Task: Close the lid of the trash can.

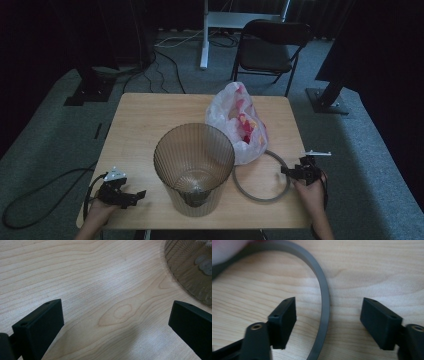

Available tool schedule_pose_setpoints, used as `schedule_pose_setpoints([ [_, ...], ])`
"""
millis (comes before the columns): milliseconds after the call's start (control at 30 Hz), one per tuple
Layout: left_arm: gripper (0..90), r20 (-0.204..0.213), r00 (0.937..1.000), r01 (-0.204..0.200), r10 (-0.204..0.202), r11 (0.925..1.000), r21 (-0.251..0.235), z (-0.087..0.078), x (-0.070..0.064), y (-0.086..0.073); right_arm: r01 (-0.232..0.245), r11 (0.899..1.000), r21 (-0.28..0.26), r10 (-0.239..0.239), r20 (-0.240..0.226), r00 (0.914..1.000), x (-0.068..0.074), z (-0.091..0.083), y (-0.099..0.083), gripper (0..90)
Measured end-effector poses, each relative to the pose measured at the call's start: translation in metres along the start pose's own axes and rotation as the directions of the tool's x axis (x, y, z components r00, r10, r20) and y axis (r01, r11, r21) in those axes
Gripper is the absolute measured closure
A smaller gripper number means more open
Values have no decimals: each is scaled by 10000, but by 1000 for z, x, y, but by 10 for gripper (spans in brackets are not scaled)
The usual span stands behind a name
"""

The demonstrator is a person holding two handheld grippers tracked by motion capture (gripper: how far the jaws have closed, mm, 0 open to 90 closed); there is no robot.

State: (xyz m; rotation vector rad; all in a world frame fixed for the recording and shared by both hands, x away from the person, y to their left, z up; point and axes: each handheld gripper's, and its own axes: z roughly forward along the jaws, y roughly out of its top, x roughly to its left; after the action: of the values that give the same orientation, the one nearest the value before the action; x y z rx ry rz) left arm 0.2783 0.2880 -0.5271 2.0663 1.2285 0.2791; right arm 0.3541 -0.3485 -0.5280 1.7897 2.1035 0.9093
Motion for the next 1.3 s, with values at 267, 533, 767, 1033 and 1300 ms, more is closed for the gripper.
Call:
schedule_pose_setpoints([
  [267, 0, 13, 10000, -17, 17, 10000, -3, 0, 0, 0, 1355, 9899, 417, -1402, 1466, 9792, 18, 4, 0, 497],
  [533, 0, 25, 10000, -25, 25, 10000, 4, -1, 0, 0, 1689, 9843, 515, -1742, 1274, 9764, 23, 4, 1, 726],
  [767, 0, 7, 10000, -54, 54, 10000, 3, 0, -1, 0, 1601, 9825, 952, -1728, 1453, 9742, 27, 5, 7, 818],
  [1033, 0, 21, 10000, -12, 12, 10000, 20, 0, 0, -1, 769, 9940, 778, -822, 665, 9944, 18, 2, 6, 826],
  [1300, 0, 30, 10000, -8, 7, 10000, 24, 0, 0, 0, -609, 9977, 286, 627, -673, 9958, 1, -6, 2, 831],
])
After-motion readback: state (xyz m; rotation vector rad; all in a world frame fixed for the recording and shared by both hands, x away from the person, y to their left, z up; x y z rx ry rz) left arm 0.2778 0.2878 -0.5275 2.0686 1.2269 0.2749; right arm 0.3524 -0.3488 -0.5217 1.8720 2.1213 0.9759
